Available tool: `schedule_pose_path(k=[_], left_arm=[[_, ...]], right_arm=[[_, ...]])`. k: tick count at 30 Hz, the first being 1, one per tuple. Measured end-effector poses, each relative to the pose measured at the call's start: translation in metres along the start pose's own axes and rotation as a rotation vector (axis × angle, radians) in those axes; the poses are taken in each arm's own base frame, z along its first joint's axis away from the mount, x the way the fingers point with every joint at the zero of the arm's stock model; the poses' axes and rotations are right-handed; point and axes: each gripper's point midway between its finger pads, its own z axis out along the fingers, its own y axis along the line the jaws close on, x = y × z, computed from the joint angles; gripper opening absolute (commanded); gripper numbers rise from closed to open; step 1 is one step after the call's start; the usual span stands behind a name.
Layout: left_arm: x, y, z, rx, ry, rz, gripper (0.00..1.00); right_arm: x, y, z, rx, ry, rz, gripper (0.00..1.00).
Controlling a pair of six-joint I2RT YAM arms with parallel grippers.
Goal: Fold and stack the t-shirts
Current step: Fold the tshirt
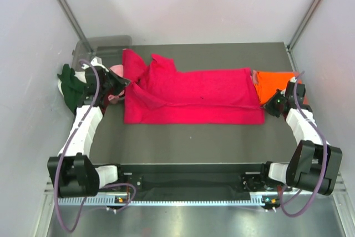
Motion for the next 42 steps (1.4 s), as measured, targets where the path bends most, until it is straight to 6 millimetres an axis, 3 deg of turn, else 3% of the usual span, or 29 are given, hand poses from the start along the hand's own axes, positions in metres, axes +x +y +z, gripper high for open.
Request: schedule_pose_path(k=[5,12,20,22,23,24,25,27,28,29,30,32,37,42], left_arm=[[0.002,0.000,0.024,-0.004,0.033,-0.014,0.00],[0.003,-0.015,0.050,0.022,0.057,0.006,0.00],[0.002,-0.006,0.072,-0.014,0.064,0.004,0.00],[0.003,-0.004,0.075,-0.021,0.067,0.003,0.00],[0.003,-0.004,0.076,-0.021,0.071,0.003,0.04],[0.003,-0.005,0.079,-0.016,0.077,0.006,0.16],[0.002,-0.007,0.080,-0.009,0.080,0.012,0.36],[0.003,-0.012,0.081,0.007,0.084,0.027,0.50],[0.003,-0.015,0.080,0.013,0.079,0.040,0.61],[0.004,-0.018,0.078,0.020,0.076,0.056,0.64],[0.005,-0.022,0.076,0.022,0.071,0.068,0.69],[0.002,-0.031,0.068,0.034,0.049,0.105,0.87],[-0.010,-0.052,0.031,0.043,-0.025,0.168,0.96],[-0.022,-0.058,-0.026,0.050,-0.152,0.174,0.98]], right_arm=[[0.000,-0.006,0.010,0.028,0.007,0.021,0.00],[-0.005,-0.007,0.019,0.047,0.004,0.035,0.00],[-0.002,-0.004,0.032,0.056,0.021,0.015,0.00],[-0.003,-0.001,0.033,0.052,0.020,0.008,0.06],[-0.004,0.000,0.034,0.051,0.017,0.005,0.10],[-0.006,0.002,0.033,0.047,0.012,0.003,0.15],[-0.008,0.004,0.033,0.044,0.007,-0.003,0.26],[-0.014,0.007,0.032,0.042,-0.008,-0.013,0.43],[-0.016,0.007,0.031,0.044,-0.015,-0.018,0.64],[-0.018,0.007,0.030,0.048,-0.025,-0.020,0.71],[-0.021,0.007,0.028,0.054,-0.039,-0.031,0.73],[-0.027,0.008,0.018,0.057,-0.079,-0.049,0.73],[-0.040,0.018,-0.026,0.005,-0.243,-0.073,0.73],[-0.023,0.011,-0.045,-0.022,-0.307,-0.065,0.68]])
